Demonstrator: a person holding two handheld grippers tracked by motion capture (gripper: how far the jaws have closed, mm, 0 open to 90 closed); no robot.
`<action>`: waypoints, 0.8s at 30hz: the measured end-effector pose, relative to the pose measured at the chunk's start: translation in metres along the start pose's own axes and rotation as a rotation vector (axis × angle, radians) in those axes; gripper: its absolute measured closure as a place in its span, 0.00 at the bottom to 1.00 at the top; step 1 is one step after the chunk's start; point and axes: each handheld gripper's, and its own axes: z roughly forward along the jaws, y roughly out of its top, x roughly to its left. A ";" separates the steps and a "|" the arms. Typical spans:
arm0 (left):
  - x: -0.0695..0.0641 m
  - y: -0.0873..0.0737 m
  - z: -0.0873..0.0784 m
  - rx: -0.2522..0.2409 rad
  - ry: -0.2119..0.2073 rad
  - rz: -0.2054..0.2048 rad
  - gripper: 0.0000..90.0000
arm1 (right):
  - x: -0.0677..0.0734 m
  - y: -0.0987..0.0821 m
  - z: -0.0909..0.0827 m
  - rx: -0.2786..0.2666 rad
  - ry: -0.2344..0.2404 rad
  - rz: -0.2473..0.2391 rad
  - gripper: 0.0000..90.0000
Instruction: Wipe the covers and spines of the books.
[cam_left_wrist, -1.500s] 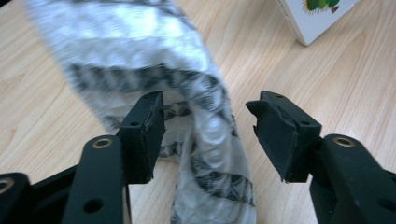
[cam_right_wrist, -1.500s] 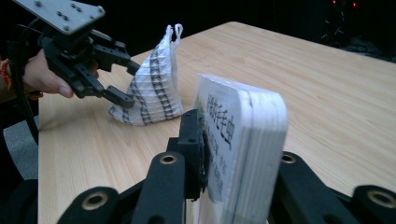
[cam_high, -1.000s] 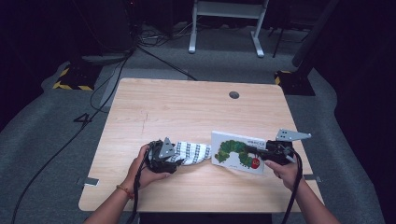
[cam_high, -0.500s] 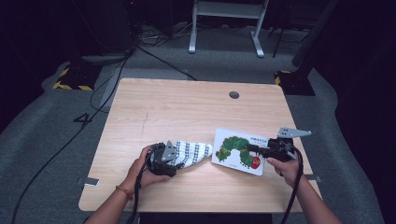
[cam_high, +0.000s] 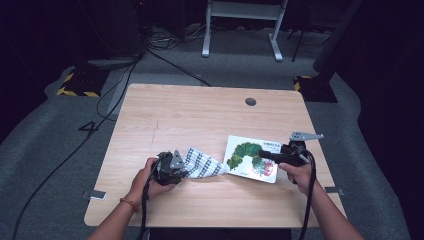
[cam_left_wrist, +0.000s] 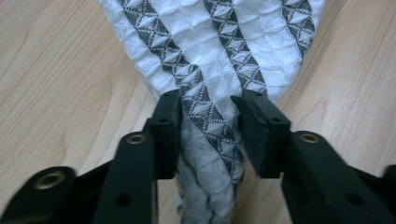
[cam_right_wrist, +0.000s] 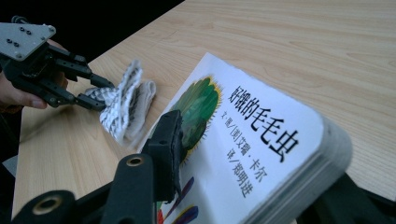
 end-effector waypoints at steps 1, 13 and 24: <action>0.002 -0.003 -0.001 0.004 0.003 -0.008 0.72 | -0.001 0.000 0.000 0.000 -0.003 0.004 0.61; -0.001 -0.010 -0.003 0.015 0.016 -0.010 0.47 | -0.013 -0.010 0.001 0.051 -0.047 0.067 0.45; -0.012 -0.006 0.000 0.010 0.016 0.024 0.38 | -0.014 -0.016 0.001 0.180 -0.130 0.040 0.37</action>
